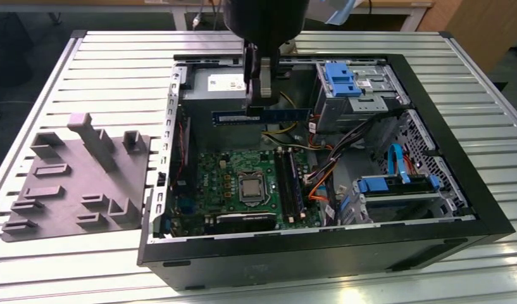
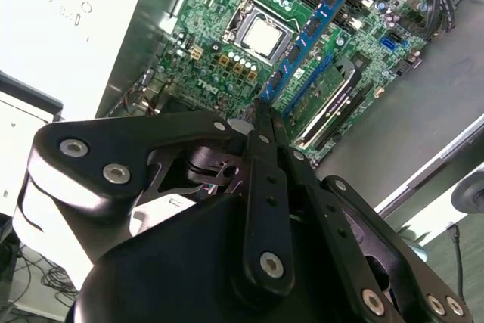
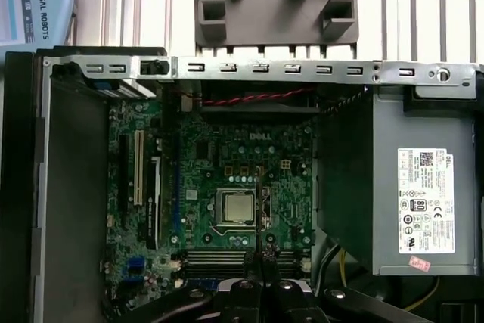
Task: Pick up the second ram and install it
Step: 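Pick up the second ram and move it above second insertion slot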
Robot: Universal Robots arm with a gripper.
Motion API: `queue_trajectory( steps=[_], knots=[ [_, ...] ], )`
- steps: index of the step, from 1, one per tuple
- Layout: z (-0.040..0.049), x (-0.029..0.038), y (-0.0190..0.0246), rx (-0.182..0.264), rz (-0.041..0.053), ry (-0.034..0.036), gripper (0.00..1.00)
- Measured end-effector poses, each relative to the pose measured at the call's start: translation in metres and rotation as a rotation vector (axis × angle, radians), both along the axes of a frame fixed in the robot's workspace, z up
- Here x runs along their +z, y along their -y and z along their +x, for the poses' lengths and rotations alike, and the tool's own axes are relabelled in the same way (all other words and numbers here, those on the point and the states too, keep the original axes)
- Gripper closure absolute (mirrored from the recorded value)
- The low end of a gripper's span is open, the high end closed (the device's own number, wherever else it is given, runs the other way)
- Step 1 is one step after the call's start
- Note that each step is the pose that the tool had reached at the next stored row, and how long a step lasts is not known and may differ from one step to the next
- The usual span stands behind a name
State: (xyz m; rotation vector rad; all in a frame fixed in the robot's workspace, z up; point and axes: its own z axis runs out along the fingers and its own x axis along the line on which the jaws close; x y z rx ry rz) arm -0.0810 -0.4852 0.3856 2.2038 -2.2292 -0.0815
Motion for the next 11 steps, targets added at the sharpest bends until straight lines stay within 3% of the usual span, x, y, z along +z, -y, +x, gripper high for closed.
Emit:
queue_trajectory(
  steps=[11],
  knots=[
    [0.0001, -0.0072, -0.0014, -0.033, -0.0001, -0.0001, 0.88]
  ],
)
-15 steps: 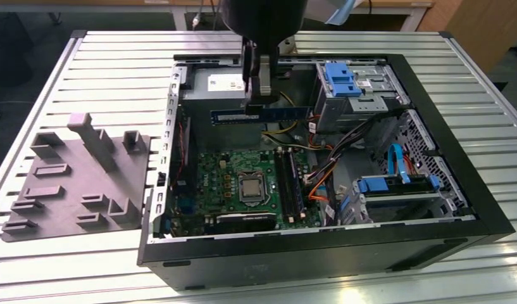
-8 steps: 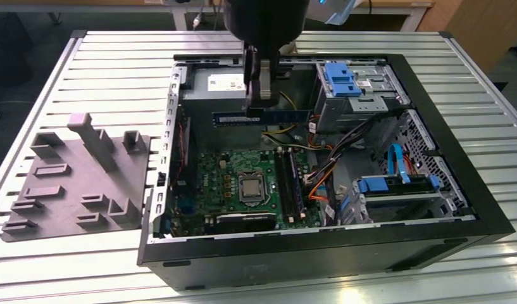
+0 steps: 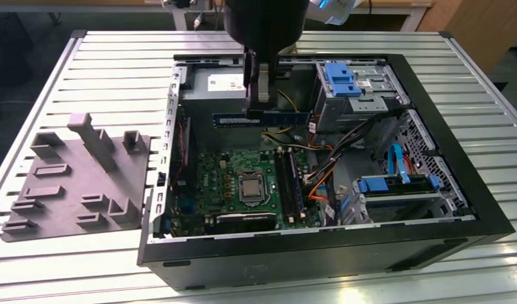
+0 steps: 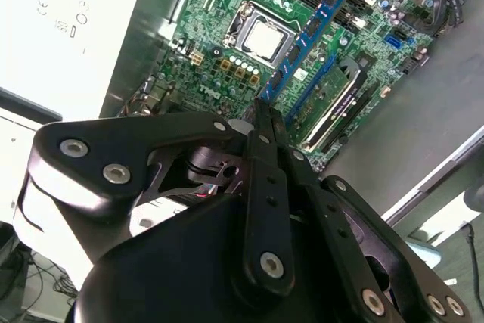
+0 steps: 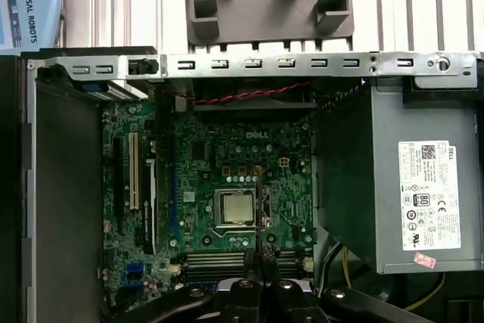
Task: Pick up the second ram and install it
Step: 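Pick up the second ram and move it above second insertion slot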
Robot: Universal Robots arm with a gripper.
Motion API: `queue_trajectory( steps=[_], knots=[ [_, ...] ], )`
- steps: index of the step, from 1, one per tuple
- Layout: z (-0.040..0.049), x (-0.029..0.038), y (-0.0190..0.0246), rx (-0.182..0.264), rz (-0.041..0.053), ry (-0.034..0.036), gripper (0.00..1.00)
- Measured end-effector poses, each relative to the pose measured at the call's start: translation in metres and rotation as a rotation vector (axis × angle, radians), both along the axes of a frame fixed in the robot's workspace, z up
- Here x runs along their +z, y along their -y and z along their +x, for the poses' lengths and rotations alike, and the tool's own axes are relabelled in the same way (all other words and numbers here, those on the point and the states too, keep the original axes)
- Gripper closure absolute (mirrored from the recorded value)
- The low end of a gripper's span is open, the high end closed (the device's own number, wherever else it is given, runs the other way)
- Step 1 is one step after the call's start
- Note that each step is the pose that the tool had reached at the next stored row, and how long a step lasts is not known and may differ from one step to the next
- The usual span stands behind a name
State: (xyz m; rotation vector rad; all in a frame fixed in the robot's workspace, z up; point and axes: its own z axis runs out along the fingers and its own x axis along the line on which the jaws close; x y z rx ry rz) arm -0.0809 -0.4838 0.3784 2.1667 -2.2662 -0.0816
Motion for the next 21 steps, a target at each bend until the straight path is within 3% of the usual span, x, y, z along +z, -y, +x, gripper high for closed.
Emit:
queue_trajectory(
  steps=[21],
  knots=[
    [0.0010, -0.0151, -0.0024, 0.015, -0.0001, 0.0000, 0.88]
  ],
)
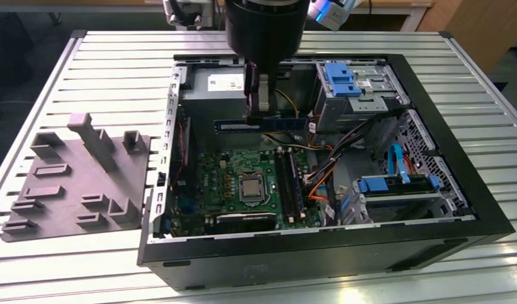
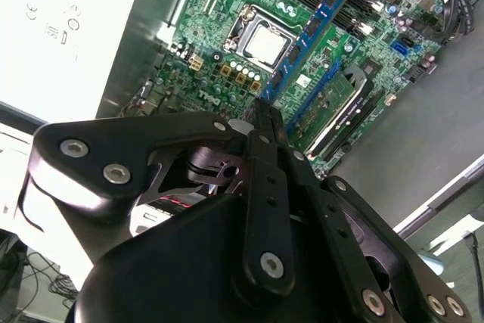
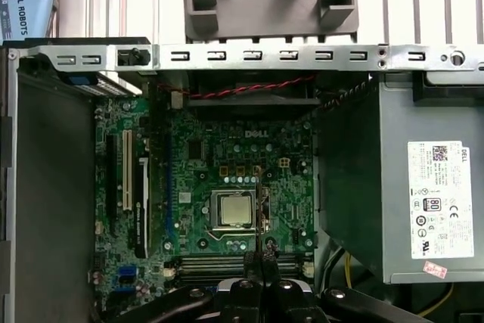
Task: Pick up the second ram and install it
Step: 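Pick up the second ram and move it above second insertion slot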
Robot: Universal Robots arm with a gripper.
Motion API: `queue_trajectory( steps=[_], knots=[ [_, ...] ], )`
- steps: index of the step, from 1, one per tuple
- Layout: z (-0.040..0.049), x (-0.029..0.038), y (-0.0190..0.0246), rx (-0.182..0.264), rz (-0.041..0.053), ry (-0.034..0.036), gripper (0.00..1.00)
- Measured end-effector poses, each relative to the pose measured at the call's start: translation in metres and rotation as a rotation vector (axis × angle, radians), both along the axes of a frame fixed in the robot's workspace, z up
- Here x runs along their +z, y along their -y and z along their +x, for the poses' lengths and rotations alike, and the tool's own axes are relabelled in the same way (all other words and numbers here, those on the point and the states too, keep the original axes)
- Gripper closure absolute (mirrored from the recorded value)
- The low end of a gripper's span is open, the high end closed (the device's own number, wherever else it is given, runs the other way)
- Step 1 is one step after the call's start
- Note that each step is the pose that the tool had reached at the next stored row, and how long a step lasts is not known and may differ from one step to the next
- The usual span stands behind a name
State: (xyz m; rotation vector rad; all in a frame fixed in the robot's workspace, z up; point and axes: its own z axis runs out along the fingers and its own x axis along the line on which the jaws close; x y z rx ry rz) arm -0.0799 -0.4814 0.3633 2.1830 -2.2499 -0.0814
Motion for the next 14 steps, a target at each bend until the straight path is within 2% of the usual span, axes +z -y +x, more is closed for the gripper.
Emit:
queue_trajectory(
  steps=[14],
  knots=[
    [0.0022, -0.0086, -0.0001, 0.007, 0.0001, 0.0000, 0.88]
  ],
)
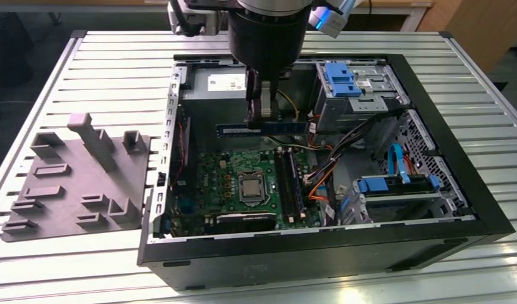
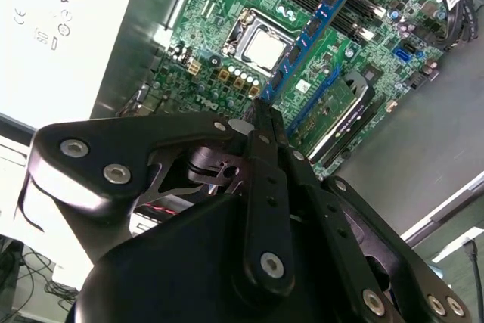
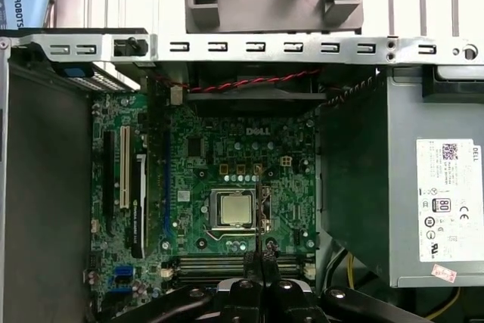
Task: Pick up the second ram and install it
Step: 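Pick up the second ram and move it above second insertion slot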
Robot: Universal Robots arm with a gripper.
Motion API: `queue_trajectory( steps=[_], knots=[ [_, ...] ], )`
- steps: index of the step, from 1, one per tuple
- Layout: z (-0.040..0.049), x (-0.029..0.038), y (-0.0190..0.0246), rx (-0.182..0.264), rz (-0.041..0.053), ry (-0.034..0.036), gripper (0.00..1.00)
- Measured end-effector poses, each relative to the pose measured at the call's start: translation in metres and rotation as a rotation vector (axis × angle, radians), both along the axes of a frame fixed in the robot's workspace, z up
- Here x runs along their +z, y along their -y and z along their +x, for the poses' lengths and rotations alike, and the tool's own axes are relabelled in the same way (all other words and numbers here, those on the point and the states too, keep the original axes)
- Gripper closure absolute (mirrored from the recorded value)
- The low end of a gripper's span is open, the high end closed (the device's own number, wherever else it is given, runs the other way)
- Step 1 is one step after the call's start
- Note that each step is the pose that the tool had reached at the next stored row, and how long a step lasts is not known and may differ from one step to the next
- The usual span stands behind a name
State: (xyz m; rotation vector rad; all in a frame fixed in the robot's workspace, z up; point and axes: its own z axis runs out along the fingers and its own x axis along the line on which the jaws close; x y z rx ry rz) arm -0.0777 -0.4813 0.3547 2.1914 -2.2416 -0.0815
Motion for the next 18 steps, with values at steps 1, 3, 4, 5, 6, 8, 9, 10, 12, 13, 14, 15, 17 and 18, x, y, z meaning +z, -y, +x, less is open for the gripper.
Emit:
queue_trajectory(
  steps=[1, 3, 4, 5, 6, 8, 9, 10, 12, 13, 14, 15, 17, 18],
  knots=[
    [0.0001, -0.0004, 0.0000, 0.000, 0.0000, 0.0000, 0.88],
    [0.0002, -0.0011, 0.0000, 0.000, 0.0000, 0.0000, 0.88],
    [0.0002, -0.0015, 0.0000, 0.000, 0.0001, 0.0000, 0.88],
    [0.0003, -0.0019, 0.0000, 0.000, 0.0000, 0.0000, 0.88],
    [0.0004, -0.0023, 0.0000, 0.000, 0.0000, 0.0000, 0.88],
    [0.0004, -0.0030, 0.0000, 0.000, 0.0000, 0.0000, 0.88],
    [0.0005, -0.0033, 0.0000, 0.000, -0.0001, 0.0000, 0.88],
    [0.0006, -0.0036, 0.0000, 0.000, -0.0001, 0.0000, 0.88],
    [0.0009, -0.0041, 0.0000, 0.000, -0.0001, 0.0000, 0.88],
    [0.0010, -0.0044, 0.0000, 0.000, 0.0000, 0.0000, 0.88],
    [0.0011, -0.0046, 0.0000, 0.000, 0.0000, 0.0000, 0.88],
    [0.0012, -0.0047, 0.0000, 0.000, -0.0001, -0.0001, 0.88],
    [0.0013, -0.0050, 0.0000, 0.000, -0.0001, 0.0000, 0.88],
    [0.0013, -0.0052, 0.0000, 0.000, 0.0000, 0.0000, 0.88]
  ],
)
